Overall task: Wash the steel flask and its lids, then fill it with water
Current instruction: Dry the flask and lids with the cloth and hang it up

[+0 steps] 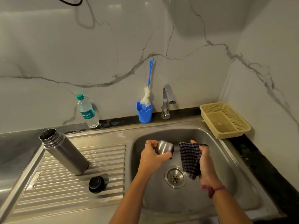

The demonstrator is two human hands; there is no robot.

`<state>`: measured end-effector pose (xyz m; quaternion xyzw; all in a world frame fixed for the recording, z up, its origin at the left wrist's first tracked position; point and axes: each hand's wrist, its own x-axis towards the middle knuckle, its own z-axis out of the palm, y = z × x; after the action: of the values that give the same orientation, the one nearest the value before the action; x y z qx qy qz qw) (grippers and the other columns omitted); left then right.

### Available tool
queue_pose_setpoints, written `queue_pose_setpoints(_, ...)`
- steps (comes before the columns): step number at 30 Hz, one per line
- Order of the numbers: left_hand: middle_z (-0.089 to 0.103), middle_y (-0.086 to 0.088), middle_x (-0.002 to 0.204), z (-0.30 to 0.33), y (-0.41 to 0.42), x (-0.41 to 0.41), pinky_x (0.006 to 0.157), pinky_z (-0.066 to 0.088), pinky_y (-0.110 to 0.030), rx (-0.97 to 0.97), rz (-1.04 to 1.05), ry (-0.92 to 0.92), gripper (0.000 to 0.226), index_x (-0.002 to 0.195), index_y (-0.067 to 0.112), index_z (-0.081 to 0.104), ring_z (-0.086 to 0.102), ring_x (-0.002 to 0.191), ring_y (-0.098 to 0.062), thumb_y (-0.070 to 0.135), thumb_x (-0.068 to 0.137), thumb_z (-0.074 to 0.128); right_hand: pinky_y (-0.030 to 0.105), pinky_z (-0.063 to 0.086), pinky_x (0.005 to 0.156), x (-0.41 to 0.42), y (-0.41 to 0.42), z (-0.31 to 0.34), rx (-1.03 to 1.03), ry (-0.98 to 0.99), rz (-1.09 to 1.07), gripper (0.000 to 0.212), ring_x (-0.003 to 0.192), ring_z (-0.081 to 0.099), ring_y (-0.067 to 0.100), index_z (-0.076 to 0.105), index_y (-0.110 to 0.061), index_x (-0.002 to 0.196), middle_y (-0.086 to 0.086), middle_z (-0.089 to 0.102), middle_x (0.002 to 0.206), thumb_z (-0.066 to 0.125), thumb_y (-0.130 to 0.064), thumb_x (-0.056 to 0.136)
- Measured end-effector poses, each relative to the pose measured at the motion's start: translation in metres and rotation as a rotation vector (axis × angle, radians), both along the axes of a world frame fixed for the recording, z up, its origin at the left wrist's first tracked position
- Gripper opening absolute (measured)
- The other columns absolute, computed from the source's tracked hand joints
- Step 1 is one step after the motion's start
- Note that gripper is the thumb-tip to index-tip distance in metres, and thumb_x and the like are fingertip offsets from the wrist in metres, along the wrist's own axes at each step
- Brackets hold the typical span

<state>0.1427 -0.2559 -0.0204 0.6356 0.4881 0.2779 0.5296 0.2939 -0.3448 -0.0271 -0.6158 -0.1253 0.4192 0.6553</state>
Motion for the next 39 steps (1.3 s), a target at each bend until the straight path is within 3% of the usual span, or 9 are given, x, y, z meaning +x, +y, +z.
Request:
queue_pose_setpoints(7, 0.037, 0.006, 0.128, 0.003, 0.0, 0.009, 0.077, 0.041, -0.008, 0.149, -0.026, 0.111, 0.07, 0.134, 0.028, 0.047, 0.049, 0.107, -0.007, 0.03, 0.074, 0.083, 0.047, 0.051, 0.089, 0.009, 0.002, -0.003, -0.004, -0.012, 0.011, 0.038, 0.106, 0.063, 0.026, 0.062, -0.033, 0.116, 0.007, 0.067, 0.115, 0.029, -0.035, 0.098)
queue_pose_setpoints(10, 0.046, 0.009, 0.123, 0.002, -0.001, 0.01, 0.081, 0.046, -0.013, 0.141, 0.004, 0.027, 0.079, 0.136, 0.031, 0.04, 0.055, 0.108, -0.009, 0.029, 0.072, 0.086, 0.043, 0.05, 0.091, 0.012, 0.002, -0.002, 0.025, -0.008, 0.034, 0.041, 0.109, 0.06, 0.023, 0.059, -0.03, 0.125, 0.005, 0.065, 0.119, 0.027, -0.032, 0.099)
queue_pose_setpoints(13, 0.06, 0.008, 0.114, 0.002, -0.005, 0.011, 0.076, 0.052, -0.017, 0.032, 0.055, -0.135, 0.067, 0.121, 0.026, 0.041, 0.062, 0.103, -0.009, 0.019, 0.073, 0.086, 0.043, 0.05, 0.093, 0.013, 0.002, 0.002, 0.067, 0.008, 0.047, 0.041, 0.109, 0.061, 0.021, 0.058, -0.029, 0.127, 0.004, 0.066, 0.118, 0.026, -0.03, 0.1)
queue_pose_setpoints(19, 0.072, -0.014, 0.108, -0.001, -0.018, 0.009, 0.095, 0.052, -0.035, -0.242, -0.014, -0.511, 0.017, 0.102, 0.009, 0.066, 0.066, 0.109, -0.031, 0.016, 0.088, 0.07, 0.039, 0.054, 0.078, 0.013, 0.001, 0.009, 0.119, 0.109, -0.054, 0.033, 0.096, 0.066, 0.026, 0.066, -0.017, 0.109, 0.009, 0.071, 0.105, 0.04, -0.035, 0.098)
queue_pose_setpoints(24, 0.064, 0.01, 0.132, -0.002, -0.025, 0.008, 0.117, 0.023, -0.035, -0.174, -0.023, -0.399, 0.017, 0.103, 0.031, 0.075, 0.034, 0.14, -0.005, 0.035, 0.087, 0.07, 0.038, 0.055, 0.078, 0.011, 0.009, 0.02, 0.197, 0.048, -0.049, 0.024, 0.094, 0.069, 0.026, 0.066, -0.013, 0.107, 0.01, 0.072, 0.102, 0.057, -0.031, 0.093)
queue_pose_setpoints(30, 0.073, -0.003, 0.088, 0.012, -0.033, 0.013, 0.083, 0.048, -0.019, -0.082, 0.082, -0.432, 0.017, 0.099, 0.003, 0.071, 0.066, 0.086, -0.007, 0.015, 0.096, 0.059, 0.011, 0.05, 0.078, -0.016, 0.012, 0.023, 0.264, -0.319, 0.159, 0.029, 0.102, 0.065, 0.007, 0.062, -0.02, 0.115, -0.001, 0.069, 0.111, 0.051, -0.039, 0.096)
queue_pose_setpoints(35, 0.071, -0.014, 0.091, 0.02, -0.033, 0.017, 0.09, 0.052, -0.038, -0.313, 0.132, -0.587, 0.02, 0.1, 0.001, 0.07, 0.065, 0.089, -0.022, 0.01, 0.098, 0.053, 0.031, 0.019, 0.118, -0.02, 0.01, 0.001, 0.427, -1.214, 0.302, 0.045, 0.144, 0.028, 0.017, 0.052, -0.015, 0.135, -0.005, 0.043, 0.147, 0.047, -0.035, 0.095)
queue_pose_setpoints(37, 0.071, -0.015, 0.09, 0.023, -0.036, 0.018, 0.094, 0.05, -0.041, -0.36, 0.115, -0.623, 0.021, 0.097, 0.0, 0.071, 0.064, 0.087, -0.022, 0.008, 0.098, 0.052, 0.035, 0.021, 0.118, -0.013, 0.012, -0.002, 0.48, -1.247, 0.321, 0.044, 0.142, 0.03, 0.022, 0.054, -0.013, 0.133, -0.001, 0.045, 0.145, 0.045, -0.037, 0.097)
queue_pose_setpoints(39, 0.072, -0.014, 0.086, 0.025, -0.04, 0.018, 0.094, 0.05, -0.038, -0.369, 0.091, -0.67, 0.022, 0.091, 0.003, 0.072, 0.066, 0.082, -0.019, 0.007, 0.098, 0.052, 0.029, 0.032, 0.111, -0.014, 0.014, 0.007, 0.515, -0.894, 0.297, 0.039, 0.135, 0.042, 0.019, 0.057, -0.017, 0.128, -0.001, 0.053, 0.137, 0.044, -0.039, 0.097)
